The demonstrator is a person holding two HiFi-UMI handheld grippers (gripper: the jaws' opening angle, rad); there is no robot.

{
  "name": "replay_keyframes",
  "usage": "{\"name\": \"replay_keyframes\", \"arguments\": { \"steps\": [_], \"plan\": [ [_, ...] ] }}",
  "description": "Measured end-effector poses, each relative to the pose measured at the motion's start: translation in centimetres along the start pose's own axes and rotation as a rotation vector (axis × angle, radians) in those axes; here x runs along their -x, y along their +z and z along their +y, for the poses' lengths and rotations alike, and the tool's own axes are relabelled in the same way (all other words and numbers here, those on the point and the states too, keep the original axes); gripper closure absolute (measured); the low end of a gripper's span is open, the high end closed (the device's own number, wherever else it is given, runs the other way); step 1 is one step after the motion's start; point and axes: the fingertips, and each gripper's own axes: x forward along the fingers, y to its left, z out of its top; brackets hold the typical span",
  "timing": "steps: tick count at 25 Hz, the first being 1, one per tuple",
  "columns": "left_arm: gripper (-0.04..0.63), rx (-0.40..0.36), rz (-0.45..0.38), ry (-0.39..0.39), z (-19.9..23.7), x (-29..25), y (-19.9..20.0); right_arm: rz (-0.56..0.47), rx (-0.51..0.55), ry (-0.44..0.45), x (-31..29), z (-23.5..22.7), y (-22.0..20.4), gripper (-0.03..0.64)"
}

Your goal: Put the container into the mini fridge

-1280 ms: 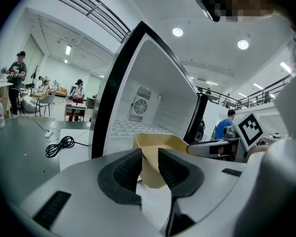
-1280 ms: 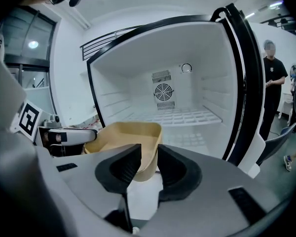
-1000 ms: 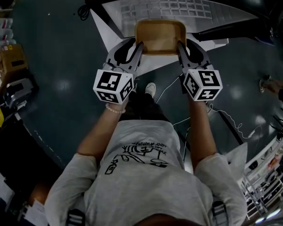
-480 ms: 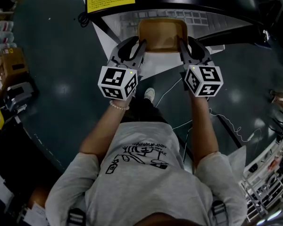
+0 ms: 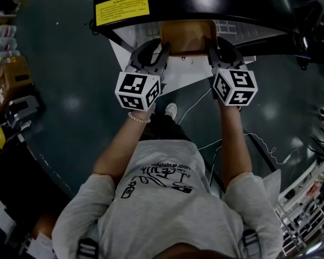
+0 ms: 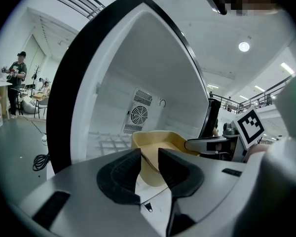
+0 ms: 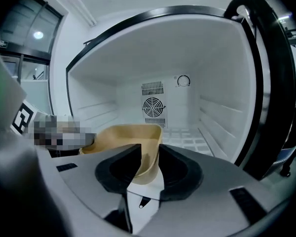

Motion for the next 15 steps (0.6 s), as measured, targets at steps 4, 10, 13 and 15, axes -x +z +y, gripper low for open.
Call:
{"name": "replay_keyframes", "arguments": {
  "steps": [4, 10, 13, 15],
  "plan": [
    [0.482, 0.004, -0.015, 0.011, 0.0, -0.6, 0.7, -0.002, 0.003, -0.002, -0.4, -0.5, 0.4, 0.511],
    [0.482, -0.001, -0.029, 0.023, 0.0, -1.7, 1.7, -0.011, 0.000, -0.005, -1.0, -1.5, 1.0, 0.511],
    [0.482, -0.005, -0.035, 0.029, 0.1, -2.1, 2.1, -0.014, -0.002, -0.005, -1.3, -1.8, 1.3, 0.511],
    [0.482, -0.006, -0.038, 0.034, 0.2, -2.3, 2.4, -0.015, -0.005, -0.003, -1.4, -1.9, 1.4, 0.511]
  ]
}}
